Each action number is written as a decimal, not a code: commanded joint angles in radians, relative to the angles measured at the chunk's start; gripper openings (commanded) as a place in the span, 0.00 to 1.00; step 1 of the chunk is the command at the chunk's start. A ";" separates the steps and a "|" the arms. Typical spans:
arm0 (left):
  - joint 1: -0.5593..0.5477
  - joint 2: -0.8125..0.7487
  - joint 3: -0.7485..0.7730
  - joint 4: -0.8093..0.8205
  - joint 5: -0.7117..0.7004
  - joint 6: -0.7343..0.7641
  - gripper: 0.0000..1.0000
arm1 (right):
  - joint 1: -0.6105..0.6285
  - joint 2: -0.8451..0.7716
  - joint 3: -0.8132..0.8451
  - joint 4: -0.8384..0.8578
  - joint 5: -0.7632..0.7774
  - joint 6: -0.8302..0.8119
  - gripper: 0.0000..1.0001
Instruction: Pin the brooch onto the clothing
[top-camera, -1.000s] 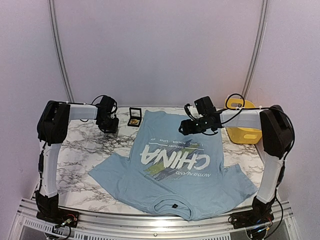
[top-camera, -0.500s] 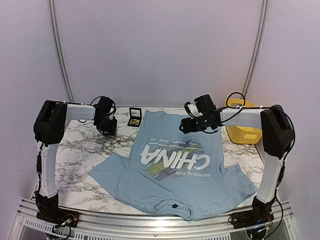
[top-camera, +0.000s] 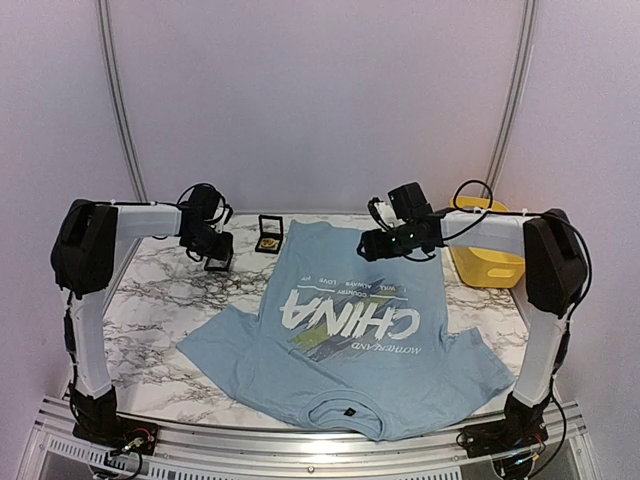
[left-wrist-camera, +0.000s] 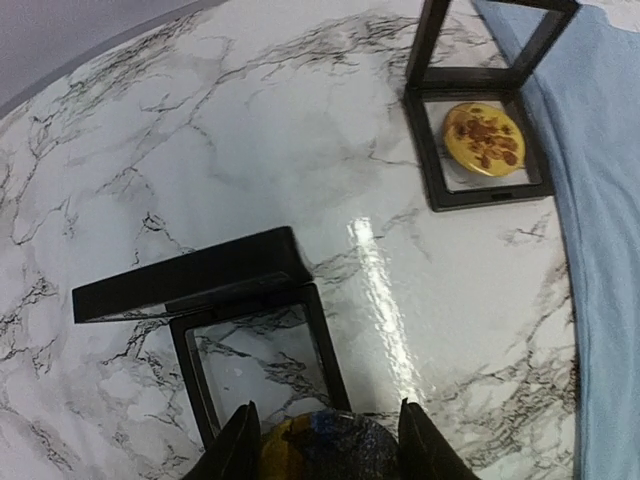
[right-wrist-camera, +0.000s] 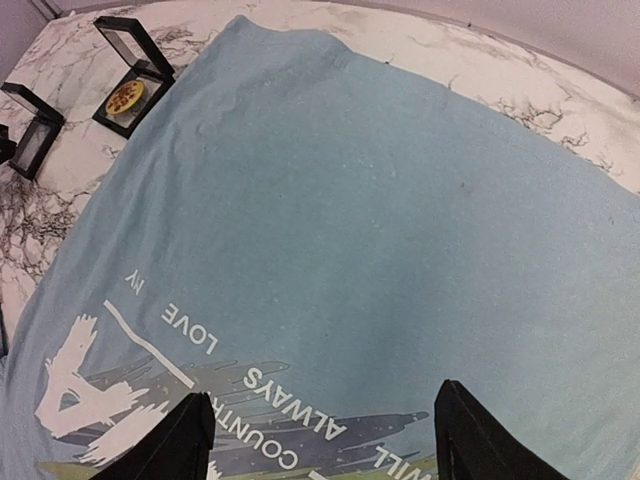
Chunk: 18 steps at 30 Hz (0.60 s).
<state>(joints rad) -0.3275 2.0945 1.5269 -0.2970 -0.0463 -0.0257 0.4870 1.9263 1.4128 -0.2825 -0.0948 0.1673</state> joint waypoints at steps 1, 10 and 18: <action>-0.071 -0.123 -0.038 0.022 0.043 0.123 0.31 | -0.012 -0.038 0.075 -0.016 -0.082 0.049 0.70; -0.354 -0.276 -0.117 0.061 0.244 0.493 0.31 | -0.079 -0.143 -0.010 0.100 -0.430 0.207 0.69; -0.480 -0.331 -0.164 0.201 0.278 0.609 0.32 | -0.032 -0.238 -0.242 0.346 -0.684 0.378 0.62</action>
<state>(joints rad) -0.7948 1.8050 1.3895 -0.1886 0.2031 0.4835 0.4156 1.7187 1.2625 -0.1066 -0.6151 0.4244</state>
